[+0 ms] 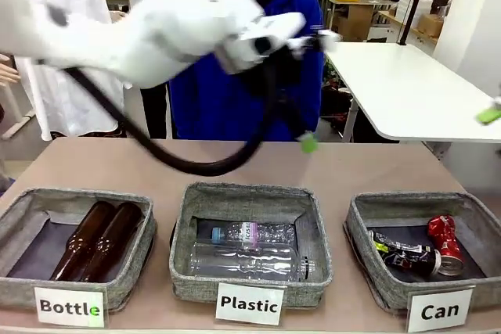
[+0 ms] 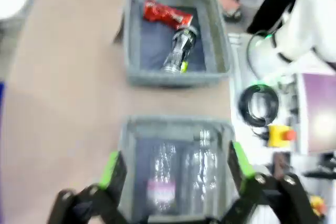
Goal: Sort the can waste into the basket.
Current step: Pick up the can waste from the table and place it in the right Fabric basket.
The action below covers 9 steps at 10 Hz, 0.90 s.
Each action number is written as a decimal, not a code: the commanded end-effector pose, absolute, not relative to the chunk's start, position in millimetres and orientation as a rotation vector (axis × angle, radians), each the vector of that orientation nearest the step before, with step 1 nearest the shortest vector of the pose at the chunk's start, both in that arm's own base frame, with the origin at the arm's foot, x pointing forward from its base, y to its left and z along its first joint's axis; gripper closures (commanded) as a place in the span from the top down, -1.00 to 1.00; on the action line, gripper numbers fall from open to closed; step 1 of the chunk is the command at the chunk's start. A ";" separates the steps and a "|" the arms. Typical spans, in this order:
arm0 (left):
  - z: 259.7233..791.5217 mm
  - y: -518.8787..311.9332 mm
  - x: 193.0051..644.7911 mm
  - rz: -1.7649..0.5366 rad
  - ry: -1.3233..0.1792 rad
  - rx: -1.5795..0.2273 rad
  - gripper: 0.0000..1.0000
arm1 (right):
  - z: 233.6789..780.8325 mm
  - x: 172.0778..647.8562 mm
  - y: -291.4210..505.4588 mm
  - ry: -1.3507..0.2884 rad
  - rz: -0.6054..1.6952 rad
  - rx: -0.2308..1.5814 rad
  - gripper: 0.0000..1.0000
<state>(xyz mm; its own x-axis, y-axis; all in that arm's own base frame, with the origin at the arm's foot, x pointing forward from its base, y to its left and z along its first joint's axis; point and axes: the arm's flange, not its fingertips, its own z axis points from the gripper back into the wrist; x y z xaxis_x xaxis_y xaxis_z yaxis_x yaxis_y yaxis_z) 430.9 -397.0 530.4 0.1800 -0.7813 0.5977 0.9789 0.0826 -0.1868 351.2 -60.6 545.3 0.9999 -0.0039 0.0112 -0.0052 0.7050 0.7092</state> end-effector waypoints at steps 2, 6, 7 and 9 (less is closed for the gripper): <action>523.2 -260.5 411.1 -0.761 -0.327 -0.823 1.00 | 504.3 370.3 22.9 -0.028 -0.009 0.945 1.00; 491.2 -104.4 384.3 -0.333 -0.409 -1.052 1.00 | 494.5 376.7 50.6 -0.054 -0.003 1.288 1.00; 470.6 -68.1 369.2 -0.250 -0.460 -1.125 1.00 | 497.2 379.0 45.3 -0.068 -0.018 1.343 1.00; 484.6 -82.9 388.3 -0.313 -0.371 -1.059 1.00 | 497.8 375.5 55.0 -0.043 -0.031 1.255 1.00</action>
